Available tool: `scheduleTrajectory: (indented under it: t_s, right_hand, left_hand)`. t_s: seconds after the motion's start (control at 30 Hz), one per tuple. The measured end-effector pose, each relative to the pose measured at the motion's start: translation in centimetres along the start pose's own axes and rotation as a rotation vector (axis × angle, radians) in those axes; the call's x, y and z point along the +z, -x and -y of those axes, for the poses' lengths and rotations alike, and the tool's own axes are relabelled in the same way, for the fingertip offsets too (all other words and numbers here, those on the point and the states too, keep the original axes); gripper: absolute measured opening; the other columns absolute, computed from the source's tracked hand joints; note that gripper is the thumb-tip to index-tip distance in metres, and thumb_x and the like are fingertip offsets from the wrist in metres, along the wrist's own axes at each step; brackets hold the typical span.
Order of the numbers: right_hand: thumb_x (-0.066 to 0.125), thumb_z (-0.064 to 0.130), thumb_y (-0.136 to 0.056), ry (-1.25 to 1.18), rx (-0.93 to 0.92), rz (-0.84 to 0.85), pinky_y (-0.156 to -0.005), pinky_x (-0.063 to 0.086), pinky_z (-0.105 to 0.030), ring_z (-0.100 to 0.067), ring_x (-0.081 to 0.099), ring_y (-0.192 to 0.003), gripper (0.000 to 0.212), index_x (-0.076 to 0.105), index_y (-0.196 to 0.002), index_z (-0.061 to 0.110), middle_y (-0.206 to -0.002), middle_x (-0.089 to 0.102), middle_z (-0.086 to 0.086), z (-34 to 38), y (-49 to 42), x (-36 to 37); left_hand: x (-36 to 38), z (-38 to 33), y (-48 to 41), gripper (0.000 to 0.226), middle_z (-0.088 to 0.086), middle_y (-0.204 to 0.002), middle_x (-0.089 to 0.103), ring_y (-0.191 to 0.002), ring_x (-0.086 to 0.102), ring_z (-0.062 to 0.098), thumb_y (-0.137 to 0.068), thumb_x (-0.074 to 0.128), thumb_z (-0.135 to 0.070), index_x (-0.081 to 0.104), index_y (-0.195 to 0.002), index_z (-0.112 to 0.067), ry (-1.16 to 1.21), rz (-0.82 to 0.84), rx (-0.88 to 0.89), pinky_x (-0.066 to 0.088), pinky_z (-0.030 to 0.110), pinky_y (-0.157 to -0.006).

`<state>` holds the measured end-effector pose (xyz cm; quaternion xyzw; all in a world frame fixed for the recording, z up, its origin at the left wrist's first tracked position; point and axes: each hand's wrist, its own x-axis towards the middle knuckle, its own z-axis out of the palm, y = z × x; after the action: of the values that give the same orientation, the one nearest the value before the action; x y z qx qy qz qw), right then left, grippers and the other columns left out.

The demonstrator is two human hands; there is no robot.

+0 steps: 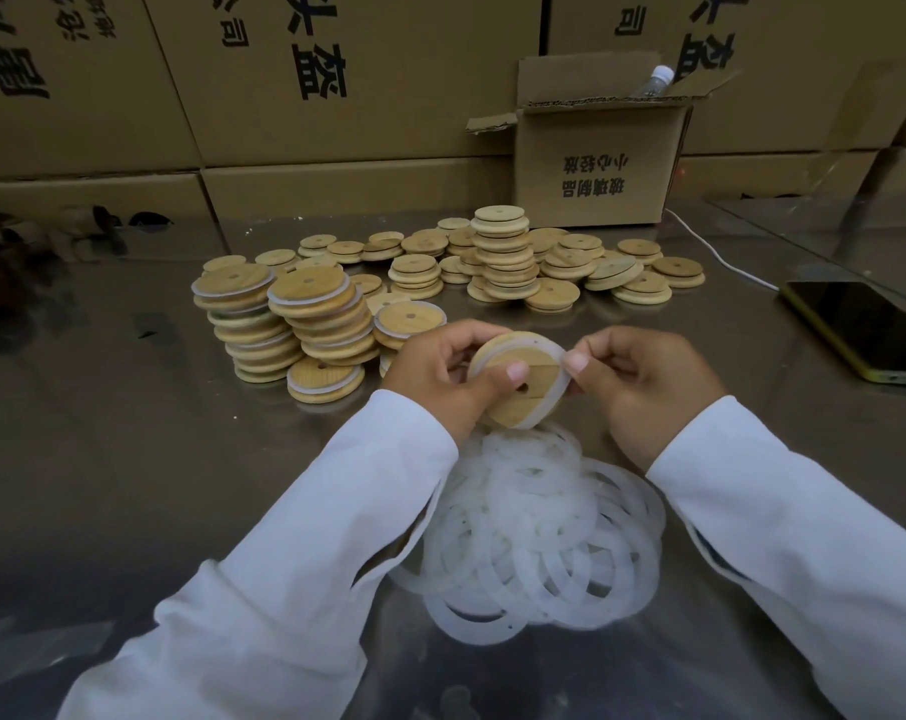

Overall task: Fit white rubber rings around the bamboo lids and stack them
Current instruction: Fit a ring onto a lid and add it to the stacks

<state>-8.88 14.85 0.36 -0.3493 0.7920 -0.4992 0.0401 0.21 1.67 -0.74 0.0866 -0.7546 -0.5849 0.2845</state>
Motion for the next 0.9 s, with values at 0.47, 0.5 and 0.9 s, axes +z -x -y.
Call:
scheduleTrajectory:
  t_s: [0.47, 0.5, 0.9]
  right_hand:
    - [0.054, 0.019, -0.09, 0.114, -0.078, -0.042, -0.067, 0.042, -0.022, -0.011, 0.057, -0.077, 0.018, 0.054, -0.073, 0.024, -0.079, 0.062, 0.007, 0.4, 0.05, 0.16]
    - [0.054, 0.019, -0.09, 0.131, -0.092, -0.049, -0.063, 0.041, -0.017, -0.009, 0.056, -0.074, 0.02, 0.053, -0.071, 0.026, -0.077, 0.061, 0.01, 0.38, 0.08, 0.17]
    - [0.058, 0.016, -0.088, 0.023, -0.091, -0.045, -0.078, 0.046, -0.026, -0.013, 0.06, -0.081, 0.022, 0.056, -0.069, 0.027, -0.078, 0.062, 0.008, 0.21, 0.19, 0.07]
  left_hand:
    - [0.21, -0.55, -0.02, 0.019, -0.003, -0.084, 0.067, -0.081, 0.063, 0.014, -0.083, 0.064, -0.008, 0.065, -0.087, -0.026, 0.039, -0.086, -0.061, 0.054, 0.033, -0.079]
    - [0.2, -0.58, -0.05, 0.018, -0.003, -0.085, 0.067, -0.083, 0.063, 0.015, -0.083, 0.064, -0.008, 0.065, -0.087, -0.026, 0.031, -0.097, -0.066, 0.054, 0.035, -0.081]
    - [-0.22, -0.33, -0.24, 0.02, -0.003, -0.08, 0.071, -0.082, 0.066, 0.016, -0.082, 0.065, -0.006, 0.068, -0.083, -0.026, 0.1, -0.076, -0.097, 0.055, 0.041, -0.083]
